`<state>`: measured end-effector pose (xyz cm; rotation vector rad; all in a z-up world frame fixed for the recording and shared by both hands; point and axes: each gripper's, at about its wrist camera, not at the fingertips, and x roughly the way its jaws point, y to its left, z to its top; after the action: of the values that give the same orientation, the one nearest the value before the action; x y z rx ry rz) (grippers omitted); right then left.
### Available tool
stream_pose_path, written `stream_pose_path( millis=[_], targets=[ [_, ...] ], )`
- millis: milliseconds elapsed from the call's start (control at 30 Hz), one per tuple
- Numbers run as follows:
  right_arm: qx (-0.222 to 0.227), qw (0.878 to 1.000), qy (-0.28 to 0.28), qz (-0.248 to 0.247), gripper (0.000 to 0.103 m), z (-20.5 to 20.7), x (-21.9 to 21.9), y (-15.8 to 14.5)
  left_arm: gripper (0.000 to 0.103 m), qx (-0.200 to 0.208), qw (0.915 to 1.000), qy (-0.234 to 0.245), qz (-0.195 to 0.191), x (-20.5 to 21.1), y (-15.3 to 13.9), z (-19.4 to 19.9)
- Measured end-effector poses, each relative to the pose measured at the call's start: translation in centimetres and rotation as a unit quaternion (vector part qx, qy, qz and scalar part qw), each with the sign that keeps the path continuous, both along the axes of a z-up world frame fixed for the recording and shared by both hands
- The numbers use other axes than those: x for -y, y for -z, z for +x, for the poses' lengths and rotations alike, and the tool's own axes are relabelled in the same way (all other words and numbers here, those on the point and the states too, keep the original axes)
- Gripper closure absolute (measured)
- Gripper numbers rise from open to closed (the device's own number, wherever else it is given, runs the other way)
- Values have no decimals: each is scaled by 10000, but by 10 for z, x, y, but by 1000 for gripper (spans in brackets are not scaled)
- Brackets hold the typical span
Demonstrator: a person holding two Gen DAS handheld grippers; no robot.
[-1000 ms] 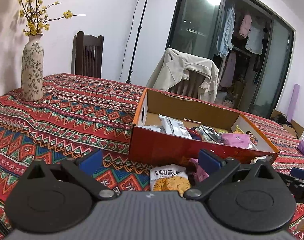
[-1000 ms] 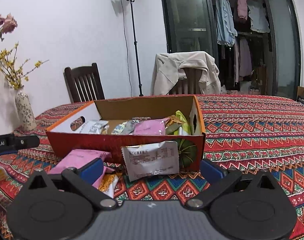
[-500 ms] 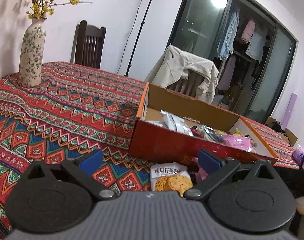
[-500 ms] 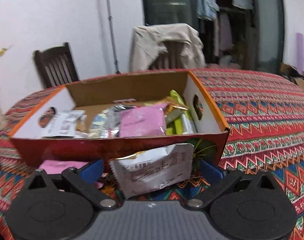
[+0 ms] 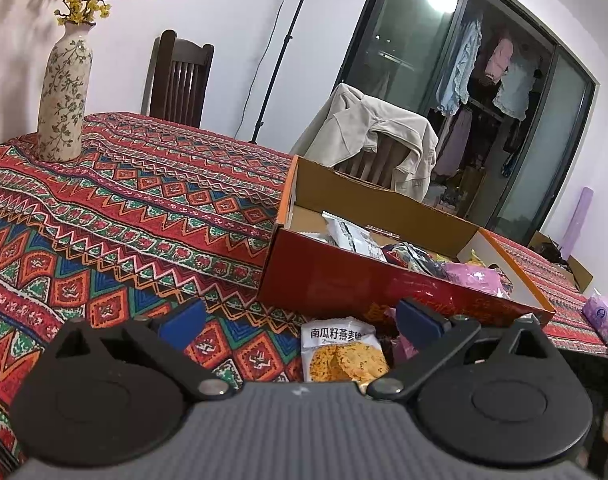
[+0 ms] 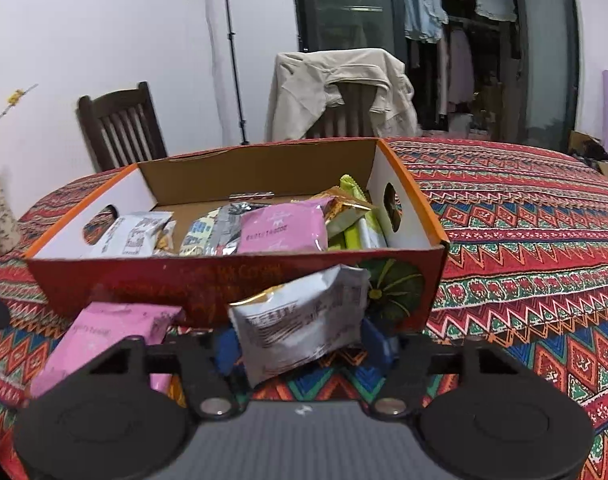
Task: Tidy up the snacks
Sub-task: 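Grasp a white packet with the right gripper while the left grasps a pink packet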
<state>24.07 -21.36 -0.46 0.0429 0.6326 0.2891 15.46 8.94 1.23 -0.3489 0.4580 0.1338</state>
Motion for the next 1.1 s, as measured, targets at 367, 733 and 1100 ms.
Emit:
stream_pose_path(
  millis=[367,733,1100],
  targets=[
    [218,9987,-269,367,90,-27,42,2,0,-24,9999,-105,92,2,1,1],
    [455,9939,-420,917,91,-39,62,6,0,-197,9991,-44,375,22,-12,2],
    [614,9915,-522,1024,91,-45,64,4,0,-504,9940,633,730,87,-13,31]
  ],
)
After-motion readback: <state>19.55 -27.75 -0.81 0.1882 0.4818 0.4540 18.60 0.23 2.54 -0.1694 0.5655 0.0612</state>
